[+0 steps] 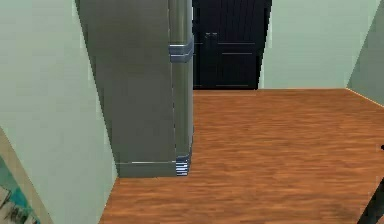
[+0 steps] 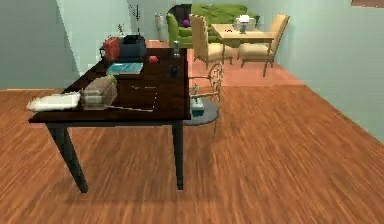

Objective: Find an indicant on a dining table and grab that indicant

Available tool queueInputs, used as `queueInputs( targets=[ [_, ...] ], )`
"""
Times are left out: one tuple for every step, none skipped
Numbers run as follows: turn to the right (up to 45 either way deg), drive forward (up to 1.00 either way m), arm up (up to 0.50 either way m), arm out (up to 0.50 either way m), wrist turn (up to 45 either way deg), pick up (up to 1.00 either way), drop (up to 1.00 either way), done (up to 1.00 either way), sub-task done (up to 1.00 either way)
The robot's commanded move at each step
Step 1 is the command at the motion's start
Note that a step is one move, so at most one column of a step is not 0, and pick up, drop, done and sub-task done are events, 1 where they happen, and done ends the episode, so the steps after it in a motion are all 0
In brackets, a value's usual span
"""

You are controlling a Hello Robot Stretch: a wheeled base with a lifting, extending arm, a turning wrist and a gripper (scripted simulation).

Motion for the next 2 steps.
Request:
queueInputs(
  targets=[
    [0.0,0.45,0.0,0.0,0.0,0.0,0.0,0.0,0.0],
    [0.0,0.3,0.0,0.0,0.0,0.0,0.0,0.0,0.0]
  ],
)
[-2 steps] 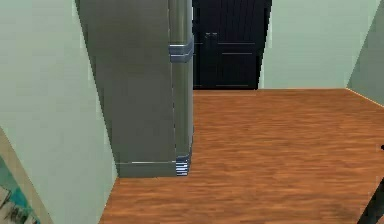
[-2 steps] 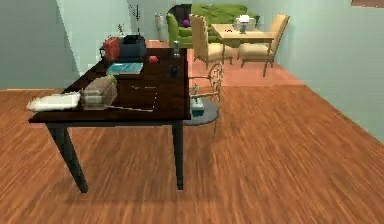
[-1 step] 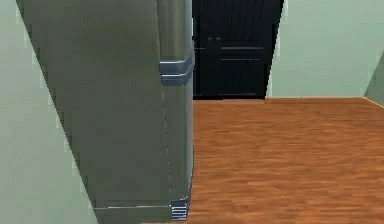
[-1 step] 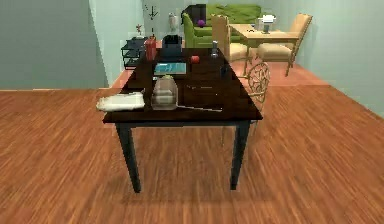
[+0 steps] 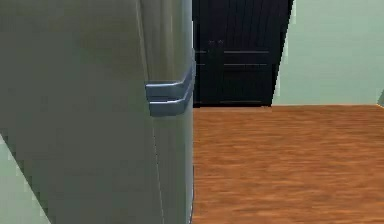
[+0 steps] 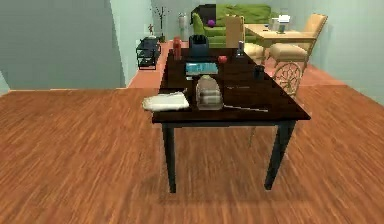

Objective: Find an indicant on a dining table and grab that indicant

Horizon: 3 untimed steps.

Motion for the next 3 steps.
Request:
queueInputs(
  targets=[
    [45.0,0.0,0.0,0.0,0.0,0.0,0.0,0.0,0.0],
    [27.0,0.0,0.0,0.0,0.0,0.0,0.0,0.0,0.0],
    [0.0,0.8,0.0,0.0,0.0,0.0,0.0,0.0,0.0]
  ],
)
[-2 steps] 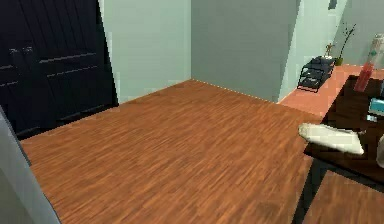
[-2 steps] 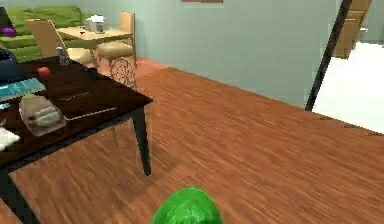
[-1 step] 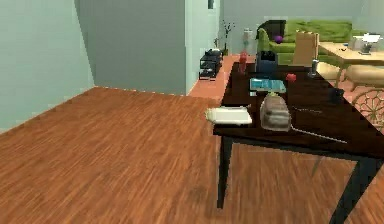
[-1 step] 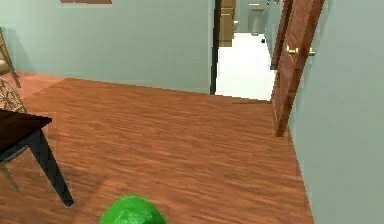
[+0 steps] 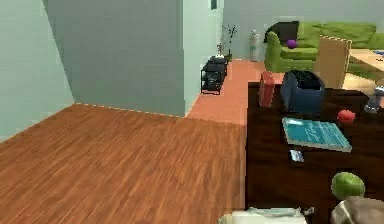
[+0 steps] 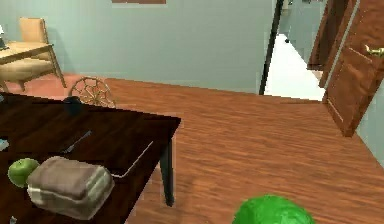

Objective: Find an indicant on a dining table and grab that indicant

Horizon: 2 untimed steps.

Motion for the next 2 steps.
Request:
queueInputs(
  targets=[
    [-45.0,0.0,0.0,0.0,0.0,0.0,0.0,0.0,0.0],
    [-12.0,0.0,0.0,0.0,0.0,0.0,0.0,0.0,0.0]
  ],
)
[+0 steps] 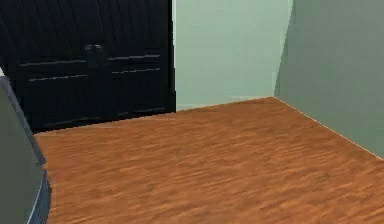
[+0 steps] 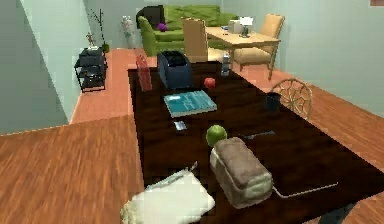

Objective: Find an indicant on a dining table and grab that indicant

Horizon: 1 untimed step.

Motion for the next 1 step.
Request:
queueInputs(
  targets=[
    [21.0,0.0,0.0,0.0,0.0,0.0,0.0,0.0,0.0]
  ],
)
